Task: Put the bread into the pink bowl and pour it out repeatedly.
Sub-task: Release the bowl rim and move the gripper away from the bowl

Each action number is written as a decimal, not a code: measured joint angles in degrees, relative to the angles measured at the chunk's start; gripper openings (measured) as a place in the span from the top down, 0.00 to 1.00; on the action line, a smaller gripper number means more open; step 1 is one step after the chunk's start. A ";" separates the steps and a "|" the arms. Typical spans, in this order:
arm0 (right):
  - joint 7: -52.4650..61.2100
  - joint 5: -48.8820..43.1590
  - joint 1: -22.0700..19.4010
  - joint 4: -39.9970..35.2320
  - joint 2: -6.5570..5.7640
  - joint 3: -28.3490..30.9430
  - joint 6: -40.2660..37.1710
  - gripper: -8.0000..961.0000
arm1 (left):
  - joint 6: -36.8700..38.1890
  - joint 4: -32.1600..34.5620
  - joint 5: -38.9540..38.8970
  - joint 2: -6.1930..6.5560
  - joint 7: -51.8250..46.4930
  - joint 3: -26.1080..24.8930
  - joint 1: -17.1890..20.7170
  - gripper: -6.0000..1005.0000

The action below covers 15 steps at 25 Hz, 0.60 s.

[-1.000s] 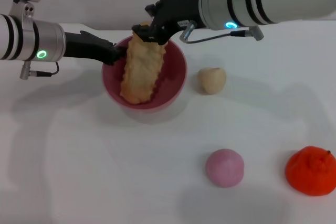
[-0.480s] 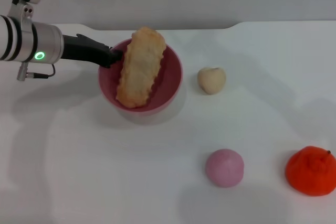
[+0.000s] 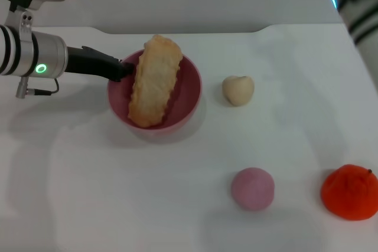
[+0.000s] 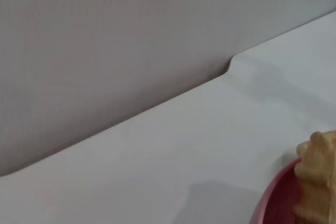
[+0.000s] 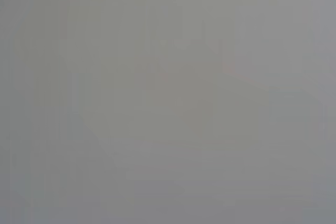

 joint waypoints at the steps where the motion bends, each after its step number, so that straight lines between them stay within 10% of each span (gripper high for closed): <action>1: 0.96 -0.04 -0.06 2.48 -0.04 -1.61 -5.52 0.46 | 0.07 -0.02 0.00 0.00 -0.23 0.00 0.03 0.93; 5: 6.22 -0.27 0.93 10.76 -0.33 -4.56 -21.43 0.46 | 0.31 -0.08 -0.01 0.18 -2.13 1.47 0.07 0.93; 15: 14.26 -0.35 2.14 17.74 -0.78 -3.44 -23.57 0.46 | 0.27 -0.09 2.90 0.11 -5.71 2.90 -0.28 0.93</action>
